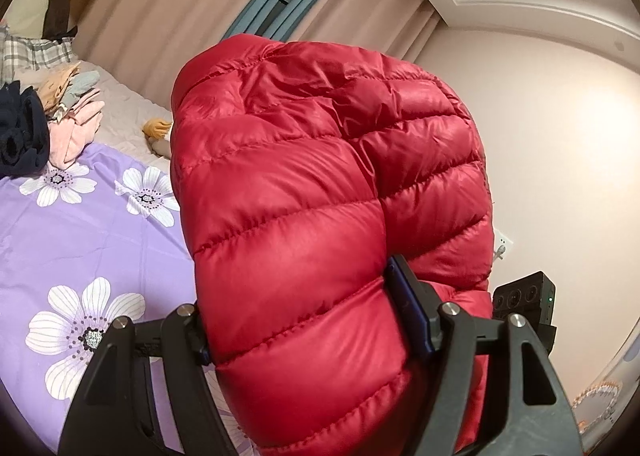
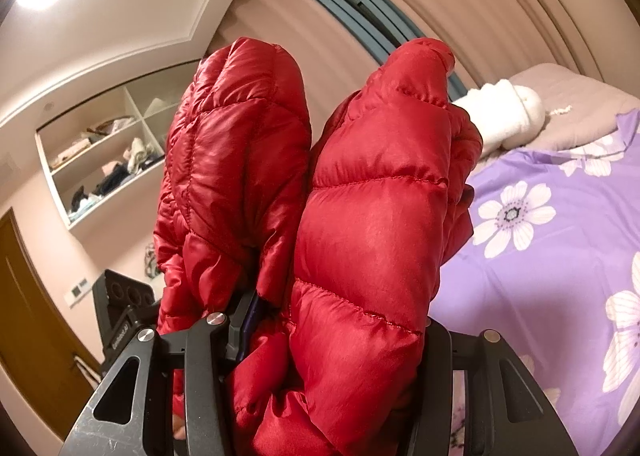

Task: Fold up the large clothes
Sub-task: 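Hold the rolled red jacket bundle raised in both closed tools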

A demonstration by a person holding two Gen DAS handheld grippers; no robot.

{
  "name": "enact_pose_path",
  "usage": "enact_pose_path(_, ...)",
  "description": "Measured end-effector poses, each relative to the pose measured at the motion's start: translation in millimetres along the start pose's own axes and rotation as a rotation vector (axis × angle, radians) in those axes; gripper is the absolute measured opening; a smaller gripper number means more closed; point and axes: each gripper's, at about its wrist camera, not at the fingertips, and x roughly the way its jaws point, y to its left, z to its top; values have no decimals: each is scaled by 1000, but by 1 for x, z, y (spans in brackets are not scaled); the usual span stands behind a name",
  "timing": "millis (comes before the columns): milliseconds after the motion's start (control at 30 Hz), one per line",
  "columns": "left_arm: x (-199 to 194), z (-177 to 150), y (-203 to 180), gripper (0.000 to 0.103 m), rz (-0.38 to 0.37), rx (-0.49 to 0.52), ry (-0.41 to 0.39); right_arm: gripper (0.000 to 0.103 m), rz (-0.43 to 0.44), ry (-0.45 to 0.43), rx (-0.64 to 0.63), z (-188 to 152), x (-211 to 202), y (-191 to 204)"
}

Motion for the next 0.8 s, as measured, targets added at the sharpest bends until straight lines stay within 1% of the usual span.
enact_pose_path(67, 1, 0, 2, 71, -9, -13, 7, 50, -14, -1, -10, 1, 0, 3)
enact_pose_path(200, 8, 3, 3, 71, -12, 1, 25, 50, -43, -19, -19, -2, -3, 4)
enact_pose_path(333, 15, 5, 6, 71, -9, -5, 13, 50, -35, -12, -8, 2, 0, -2)
enact_pose_path(467, 25, 9, 17, 71, -14, -4, 0, 50, -47, -18, -43, 7, 9, -4)
enact_pose_path(600, 31, 15, 22, 71, 12, 27, -24, 50, -35, -18, -43, 13, 21, -9)
enact_pose_path(733, 40, 27, 39, 71, 21, -5, -49, 50, -28, -28, -68, 22, 35, -7)
enact_pose_path(800, 46, 30, 47, 71, 42, -11, -50, 50, -45, -15, -80, 27, 48, -4)
